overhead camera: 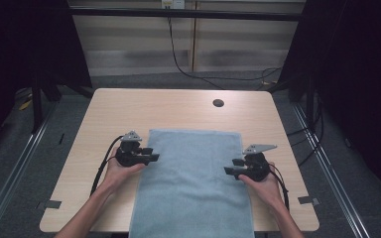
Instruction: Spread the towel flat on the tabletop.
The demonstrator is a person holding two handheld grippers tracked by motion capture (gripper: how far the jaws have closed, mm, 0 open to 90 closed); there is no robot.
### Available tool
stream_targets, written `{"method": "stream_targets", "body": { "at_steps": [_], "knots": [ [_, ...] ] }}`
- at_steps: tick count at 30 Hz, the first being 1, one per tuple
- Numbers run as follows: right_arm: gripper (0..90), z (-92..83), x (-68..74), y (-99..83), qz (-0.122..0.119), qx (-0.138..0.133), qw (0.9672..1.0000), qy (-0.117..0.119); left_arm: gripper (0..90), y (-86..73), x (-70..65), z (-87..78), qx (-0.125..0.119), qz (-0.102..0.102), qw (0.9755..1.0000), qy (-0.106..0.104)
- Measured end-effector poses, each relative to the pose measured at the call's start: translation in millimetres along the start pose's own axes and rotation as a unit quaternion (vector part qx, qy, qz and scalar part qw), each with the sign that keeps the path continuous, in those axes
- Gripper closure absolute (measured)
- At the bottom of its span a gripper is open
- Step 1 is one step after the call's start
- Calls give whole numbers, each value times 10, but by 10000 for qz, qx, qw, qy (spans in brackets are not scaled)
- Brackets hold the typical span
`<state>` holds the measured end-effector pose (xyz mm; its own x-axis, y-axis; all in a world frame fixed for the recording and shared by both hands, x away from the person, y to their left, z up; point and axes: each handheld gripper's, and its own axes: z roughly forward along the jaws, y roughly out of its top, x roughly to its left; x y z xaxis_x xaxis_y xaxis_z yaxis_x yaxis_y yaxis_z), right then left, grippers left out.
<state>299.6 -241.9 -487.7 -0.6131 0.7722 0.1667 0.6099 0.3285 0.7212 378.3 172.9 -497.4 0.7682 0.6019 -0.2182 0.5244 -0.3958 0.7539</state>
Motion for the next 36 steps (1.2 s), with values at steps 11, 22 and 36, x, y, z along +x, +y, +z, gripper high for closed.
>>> {"method": "stream_targets", "body": {
  "at_steps": [11, 22, 36],
  "knots": [
    [480, 220, -113, 18, -236, 171, 9991, -300, 583, -177, -50, -50, 133, 290, 9993, 216],
    [588, 219, -19, -4, -223, 142, 9996, 26, 610, -393, -110, -278, 61, 277, 9995, 163],
    [587, -81, 272, -335, -200, 170, 9987, 439, 576, -657, -421, -524, 130, 327, 9994, -33]
  ]
}}
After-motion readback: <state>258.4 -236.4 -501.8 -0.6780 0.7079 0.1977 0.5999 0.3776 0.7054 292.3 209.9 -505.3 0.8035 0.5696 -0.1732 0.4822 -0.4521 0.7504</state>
